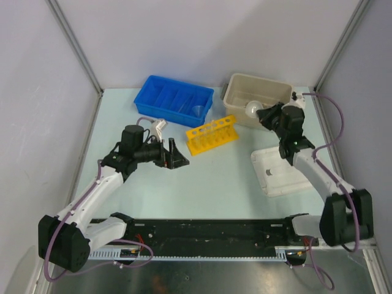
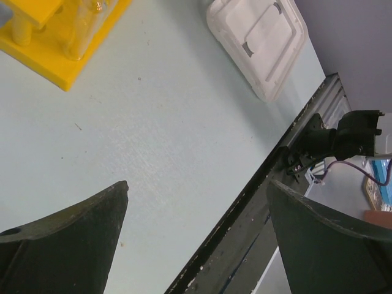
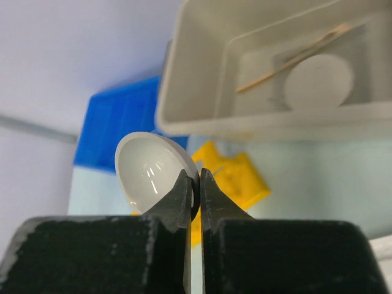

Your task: Organize the chemistry lab equipment

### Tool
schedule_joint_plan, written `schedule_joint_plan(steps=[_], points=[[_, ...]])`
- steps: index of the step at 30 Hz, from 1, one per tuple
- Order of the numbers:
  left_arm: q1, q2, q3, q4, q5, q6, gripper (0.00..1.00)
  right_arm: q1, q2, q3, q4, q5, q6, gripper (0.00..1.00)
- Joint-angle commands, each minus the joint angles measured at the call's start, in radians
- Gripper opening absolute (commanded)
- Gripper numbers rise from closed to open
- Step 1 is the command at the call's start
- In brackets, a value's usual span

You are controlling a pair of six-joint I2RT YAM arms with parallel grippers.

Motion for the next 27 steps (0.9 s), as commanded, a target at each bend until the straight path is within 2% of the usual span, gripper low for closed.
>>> schedule_joint_plan(steps=[1,11,15,21,23,27], points=[[0.009,-0.006,0.002,0.022,0.026,0.014,0.99,-0.11,0.147,0.097,0.141,-0.054,-0.008,0.0],[0.011,-0.018,-0.002,0.023,0.028,0.015,1.0,-0.2,0.418,0.293,0.136,-0.055,0.037,0.05],[0.01,-0.018,-0.008,0.023,0.025,0.015,0.99,-0.208,0.487,0.339,0.088,-0.049,0.047,0.12],[0.011,-0.02,-0.009,0.022,0.029,0.015,1.0,-0.209,0.504,0.409,0.017,-0.04,0.013,0.2],[0.011,-0.023,-0.009,0.023,0.028,0.015,0.99,-0.208,0.491,0.433,-0.017,-0.039,-0.011,0.26],[0.011,-0.028,-0.009,0.022,0.026,0.016,0.99,-0.209,0.446,0.449,-0.089,-0.039,-0.045,0.32]])
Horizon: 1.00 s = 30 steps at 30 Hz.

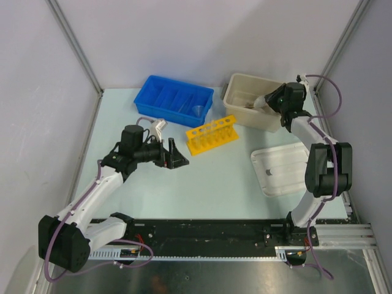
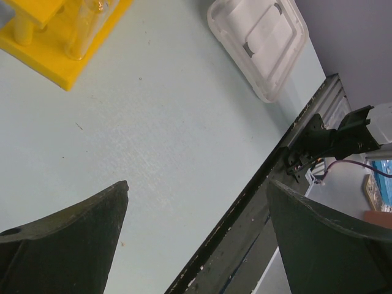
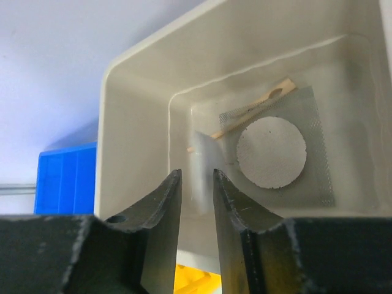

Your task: Organize the chemistry lab equipment

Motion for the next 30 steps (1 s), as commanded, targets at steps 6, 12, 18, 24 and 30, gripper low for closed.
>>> schedule_joint_plan(steps=[6,12,18,24,30], points=[[0.005,-0.038,-0.011,0.023,0.02,0.015,1.0,0.013,-0.162,0.057,-0.217,0.012,-0.103,0.37],[0.006,-0.046,-0.013,0.022,0.014,0.015,0.99,0.071,-0.282,0.057,-0.45,0.012,-0.165,0.42],[0.006,-0.066,-0.014,0.023,-0.014,0.014,0.99,0.179,-0.374,0.015,-0.7,0.089,-0.216,0.45],[0.007,-0.079,-0.017,0.022,-0.023,0.012,1.0,0.245,-0.426,-0.121,-0.77,0.111,-0.216,0.46],[0.009,-0.079,-0.017,0.022,-0.021,0.01,1.0,0.281,-0.404,-0.262,-0.755,0.091,-0.226,0.44]])
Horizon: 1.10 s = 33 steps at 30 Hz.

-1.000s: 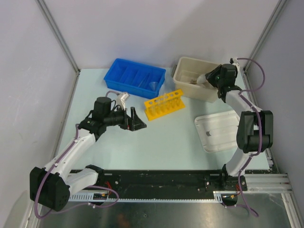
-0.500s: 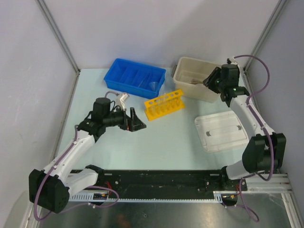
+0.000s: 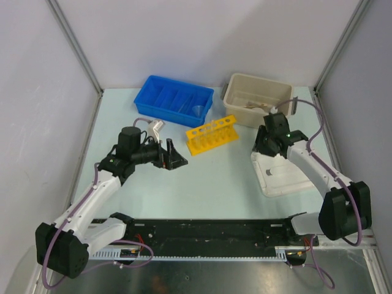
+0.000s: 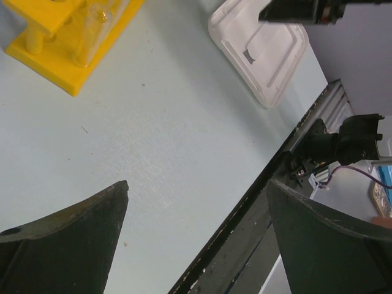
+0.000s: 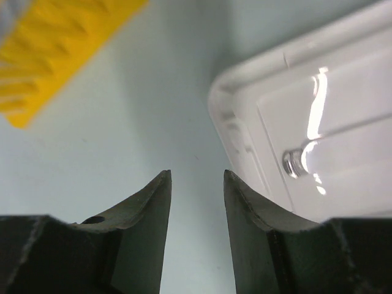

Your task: Organize the chemistry lab equipment

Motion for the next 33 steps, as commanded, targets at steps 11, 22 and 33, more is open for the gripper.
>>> schedule_joint_plan(steps=[11,22,33], points=[[0.008,-0.007,-0.005,0.022,0.007,0.006,0.99,0.105,0.148,-0.128,0.026,0.041,-0.076,0.39],[0.007,-0.019,-0.011,0.022,-0.017,0.005,0.99,0.166,0.243,-0.157,0.032,0.222,-0.078,0.36],[0.008,-0.019,-0.009,0.022,-0.015,0.01,0.99,0.187,0.242,-0.189,0.06,0.205,-0.088,0.24]])
